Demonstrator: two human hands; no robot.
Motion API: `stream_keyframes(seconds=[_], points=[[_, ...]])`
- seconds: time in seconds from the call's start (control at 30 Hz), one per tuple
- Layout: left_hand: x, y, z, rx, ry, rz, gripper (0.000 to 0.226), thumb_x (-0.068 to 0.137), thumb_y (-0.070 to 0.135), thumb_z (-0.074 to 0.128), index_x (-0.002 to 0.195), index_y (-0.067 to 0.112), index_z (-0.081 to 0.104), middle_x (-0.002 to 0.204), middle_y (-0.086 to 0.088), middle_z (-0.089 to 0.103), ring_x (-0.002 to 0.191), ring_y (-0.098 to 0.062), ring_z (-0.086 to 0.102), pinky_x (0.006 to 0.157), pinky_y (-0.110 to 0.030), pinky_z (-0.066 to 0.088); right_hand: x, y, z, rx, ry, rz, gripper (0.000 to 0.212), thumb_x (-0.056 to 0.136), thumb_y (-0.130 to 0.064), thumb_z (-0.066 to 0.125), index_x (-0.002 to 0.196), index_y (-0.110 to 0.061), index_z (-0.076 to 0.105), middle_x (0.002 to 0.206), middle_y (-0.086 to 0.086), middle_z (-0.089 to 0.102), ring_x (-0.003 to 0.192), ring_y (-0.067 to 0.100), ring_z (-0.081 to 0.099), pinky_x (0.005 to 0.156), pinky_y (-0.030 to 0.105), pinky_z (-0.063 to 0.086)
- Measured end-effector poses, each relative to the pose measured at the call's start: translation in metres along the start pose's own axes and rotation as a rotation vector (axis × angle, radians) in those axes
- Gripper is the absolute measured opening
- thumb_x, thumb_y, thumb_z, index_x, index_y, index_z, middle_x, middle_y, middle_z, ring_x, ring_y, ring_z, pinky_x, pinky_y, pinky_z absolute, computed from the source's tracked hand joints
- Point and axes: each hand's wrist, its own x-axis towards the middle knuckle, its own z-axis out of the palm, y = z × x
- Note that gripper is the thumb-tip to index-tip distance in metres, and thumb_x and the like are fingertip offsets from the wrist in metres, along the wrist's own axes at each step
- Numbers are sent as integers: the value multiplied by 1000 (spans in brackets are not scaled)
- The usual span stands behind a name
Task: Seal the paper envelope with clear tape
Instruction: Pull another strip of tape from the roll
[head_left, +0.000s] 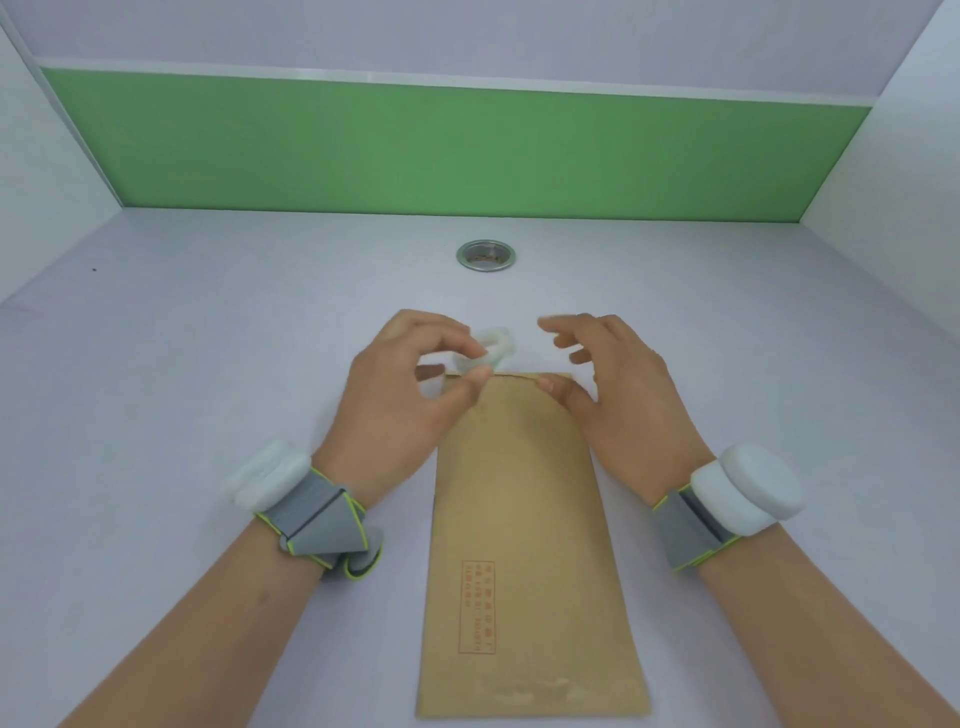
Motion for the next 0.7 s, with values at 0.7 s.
stream_keyframes(seconds=[0.7], points=[[-9,19,14,-73,-33,-151,23,58,46,53,70,26,57,86,10,53,76,-4,62,62,-19,47,-7,-21,11,44,128,-194,29,83,-19,57,110,-20,68,97,1,68,82,13,65,76,33,56]])
